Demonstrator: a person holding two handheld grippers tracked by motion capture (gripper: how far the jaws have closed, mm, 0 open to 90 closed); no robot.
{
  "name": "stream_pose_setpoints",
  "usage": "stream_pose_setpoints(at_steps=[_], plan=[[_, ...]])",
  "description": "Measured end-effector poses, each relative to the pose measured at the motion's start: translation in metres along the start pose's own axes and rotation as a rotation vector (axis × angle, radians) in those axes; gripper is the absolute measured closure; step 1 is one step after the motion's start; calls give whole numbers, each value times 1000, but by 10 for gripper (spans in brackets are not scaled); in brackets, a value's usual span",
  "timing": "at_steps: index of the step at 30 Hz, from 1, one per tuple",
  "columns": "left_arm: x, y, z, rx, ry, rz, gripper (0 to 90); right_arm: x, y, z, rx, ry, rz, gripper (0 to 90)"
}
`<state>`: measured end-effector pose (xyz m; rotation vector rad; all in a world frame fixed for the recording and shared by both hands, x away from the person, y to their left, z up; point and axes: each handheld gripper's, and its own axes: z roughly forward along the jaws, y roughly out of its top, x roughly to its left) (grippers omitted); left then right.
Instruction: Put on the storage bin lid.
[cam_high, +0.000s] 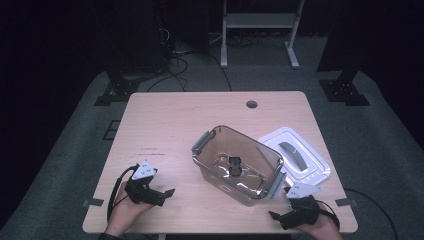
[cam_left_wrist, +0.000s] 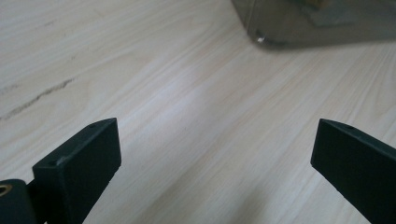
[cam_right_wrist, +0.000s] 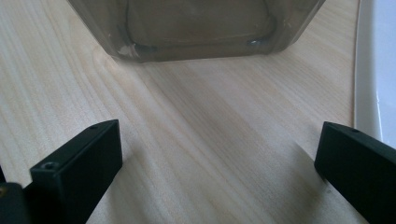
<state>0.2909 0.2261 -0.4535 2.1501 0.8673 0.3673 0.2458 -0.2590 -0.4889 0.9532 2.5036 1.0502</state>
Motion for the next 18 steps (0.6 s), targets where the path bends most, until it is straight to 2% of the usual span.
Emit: stream_pose_setpoints(at_steps=[3, 9, 13, 18], plan=[[2, -6, 2, 10, -12, -13, 7, 0, 0, 0, 0, 0, 0, 0], [3, -16, 7, 32, -7, -9, 0, 0, -1, -1, 0, 4, -2, 0], [3, -23, 14, 80, 14, 30, 0, -1, -1, -1, -1, 4, -5, 0], [3, -27, 16, 56, 13, 33, 0, -1, -2, -2, 0, -1, -1, 0]])
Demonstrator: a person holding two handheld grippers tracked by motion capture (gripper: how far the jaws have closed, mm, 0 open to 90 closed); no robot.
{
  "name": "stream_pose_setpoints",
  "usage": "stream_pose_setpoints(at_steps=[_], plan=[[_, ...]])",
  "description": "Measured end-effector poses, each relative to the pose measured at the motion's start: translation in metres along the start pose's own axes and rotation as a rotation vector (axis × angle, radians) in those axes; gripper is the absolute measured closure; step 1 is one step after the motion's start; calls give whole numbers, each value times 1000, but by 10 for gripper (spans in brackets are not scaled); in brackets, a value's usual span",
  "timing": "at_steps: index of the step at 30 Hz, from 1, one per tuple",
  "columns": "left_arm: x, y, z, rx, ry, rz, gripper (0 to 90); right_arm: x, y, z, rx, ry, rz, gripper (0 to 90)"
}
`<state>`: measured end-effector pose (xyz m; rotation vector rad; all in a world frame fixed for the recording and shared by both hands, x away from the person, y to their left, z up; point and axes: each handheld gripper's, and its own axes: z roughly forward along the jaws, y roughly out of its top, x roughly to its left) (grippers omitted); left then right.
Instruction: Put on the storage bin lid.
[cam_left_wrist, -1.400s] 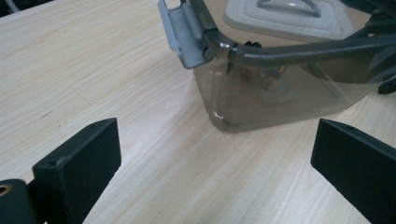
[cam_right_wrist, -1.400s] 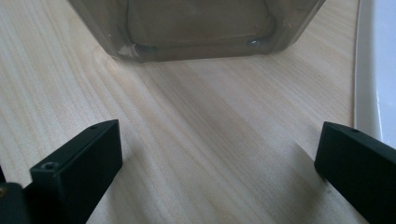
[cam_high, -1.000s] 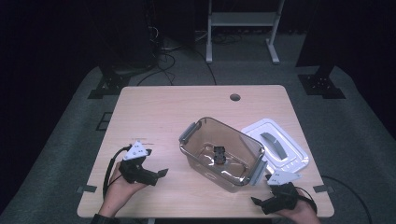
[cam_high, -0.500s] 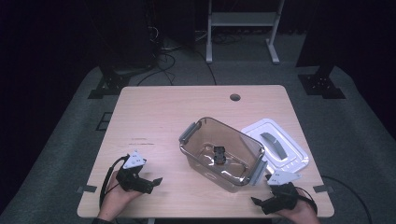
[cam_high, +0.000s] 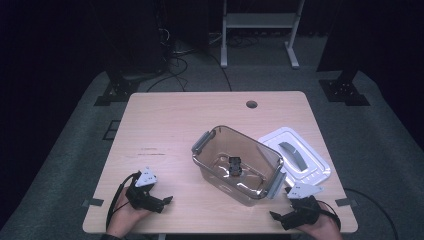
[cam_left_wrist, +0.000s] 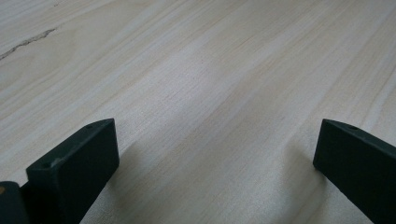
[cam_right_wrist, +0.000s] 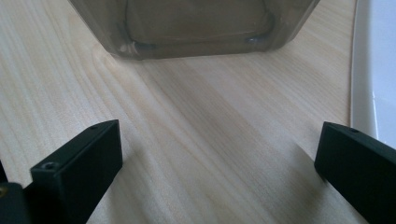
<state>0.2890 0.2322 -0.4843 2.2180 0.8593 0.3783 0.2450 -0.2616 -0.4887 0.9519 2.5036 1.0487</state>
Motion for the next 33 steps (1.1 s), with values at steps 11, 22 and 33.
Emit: stream_pose_setpoints(at_steps=[11, 22, 33], plan=[[0, 0, 0, 1, 0, 0, 0, -1, 1, -12, -12, -3, 23, 0], [0, 0, 0, 1, 0, 0, 0, -4, 5, -25, -17, -35, 40, 0], [0, 0, 0, 1, 0, 1, 0, -19, 4, -40, -46, -97, 99, 2]])
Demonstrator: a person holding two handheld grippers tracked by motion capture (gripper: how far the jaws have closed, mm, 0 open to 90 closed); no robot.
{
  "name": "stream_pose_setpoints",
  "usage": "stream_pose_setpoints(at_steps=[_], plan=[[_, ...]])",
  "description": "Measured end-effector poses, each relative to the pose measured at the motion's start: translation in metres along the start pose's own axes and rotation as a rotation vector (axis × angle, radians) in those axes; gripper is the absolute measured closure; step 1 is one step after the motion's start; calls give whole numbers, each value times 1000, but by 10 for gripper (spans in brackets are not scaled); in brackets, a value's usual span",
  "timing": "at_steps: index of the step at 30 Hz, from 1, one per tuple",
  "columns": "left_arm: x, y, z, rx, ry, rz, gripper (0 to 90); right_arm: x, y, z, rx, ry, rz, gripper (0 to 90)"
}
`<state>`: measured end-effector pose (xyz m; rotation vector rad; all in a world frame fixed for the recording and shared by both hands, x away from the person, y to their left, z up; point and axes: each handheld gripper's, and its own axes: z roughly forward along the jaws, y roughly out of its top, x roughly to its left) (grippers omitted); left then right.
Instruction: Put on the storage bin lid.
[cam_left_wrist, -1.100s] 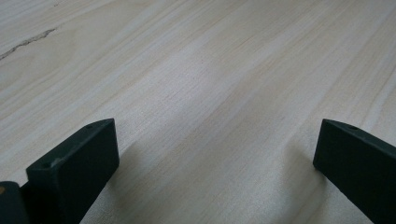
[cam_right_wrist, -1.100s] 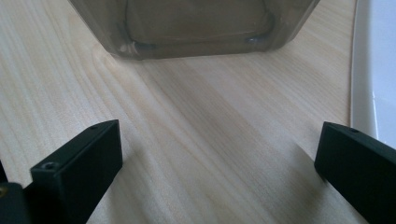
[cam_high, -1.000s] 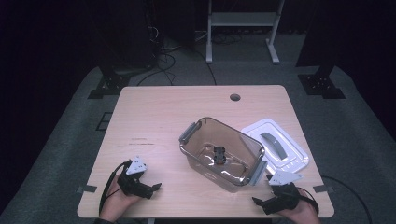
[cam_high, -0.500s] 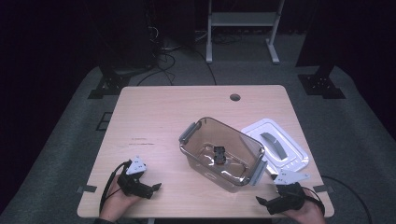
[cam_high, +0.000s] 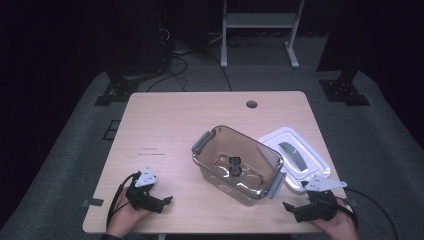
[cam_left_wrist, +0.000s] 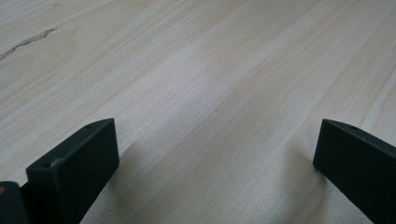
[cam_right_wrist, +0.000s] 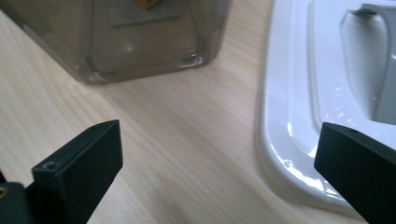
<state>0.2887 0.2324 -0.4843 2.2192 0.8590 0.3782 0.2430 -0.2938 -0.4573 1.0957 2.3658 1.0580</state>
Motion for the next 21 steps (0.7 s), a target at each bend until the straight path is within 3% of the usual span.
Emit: stream_pose_setpoints(at_steps=[21], plan=[[0, 0, 0, 0, 0, 0, 0, -32, 14, -1, -24, -79, 73, 3]])
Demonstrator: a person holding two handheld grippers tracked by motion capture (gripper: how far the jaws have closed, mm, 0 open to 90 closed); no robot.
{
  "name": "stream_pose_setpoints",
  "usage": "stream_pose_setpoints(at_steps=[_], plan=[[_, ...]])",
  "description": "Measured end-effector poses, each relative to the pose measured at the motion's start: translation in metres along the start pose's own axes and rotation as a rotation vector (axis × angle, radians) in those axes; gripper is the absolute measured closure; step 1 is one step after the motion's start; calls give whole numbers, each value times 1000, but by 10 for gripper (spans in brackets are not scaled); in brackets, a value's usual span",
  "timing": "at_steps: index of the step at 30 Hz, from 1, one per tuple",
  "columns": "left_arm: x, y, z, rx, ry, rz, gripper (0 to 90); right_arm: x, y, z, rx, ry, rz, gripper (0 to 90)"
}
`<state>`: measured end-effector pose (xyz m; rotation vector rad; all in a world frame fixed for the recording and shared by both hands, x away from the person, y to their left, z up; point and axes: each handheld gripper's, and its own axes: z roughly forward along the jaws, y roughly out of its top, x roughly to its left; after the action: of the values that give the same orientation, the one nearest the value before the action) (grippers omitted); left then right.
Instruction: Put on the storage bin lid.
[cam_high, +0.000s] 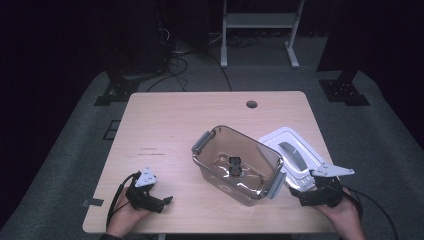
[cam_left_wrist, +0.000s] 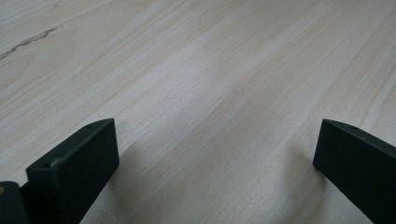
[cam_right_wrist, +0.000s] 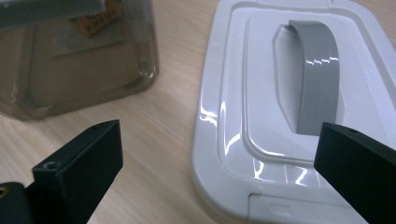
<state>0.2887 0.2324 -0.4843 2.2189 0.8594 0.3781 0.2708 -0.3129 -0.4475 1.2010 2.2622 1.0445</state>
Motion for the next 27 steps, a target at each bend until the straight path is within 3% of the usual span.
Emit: stream_pose_setpoints(at_steps=[16, 18, 25, 27], plan=[[0, 0, 0, 0, 0, 0, 0, -23, 18, 11, -7, -66, 34, 3], [0, 0, 0, 1, 0, 0, 0, -27, 19, 13, -9, -63, 43, 54], [0, 0, 0, -2, -1, -1, 0, -40, 24, 21, -7, -76, 64, 68], [0, 0, 0, -2, -1, 0, 0, -42, 25, 22, -12, -75, 68, 113]])
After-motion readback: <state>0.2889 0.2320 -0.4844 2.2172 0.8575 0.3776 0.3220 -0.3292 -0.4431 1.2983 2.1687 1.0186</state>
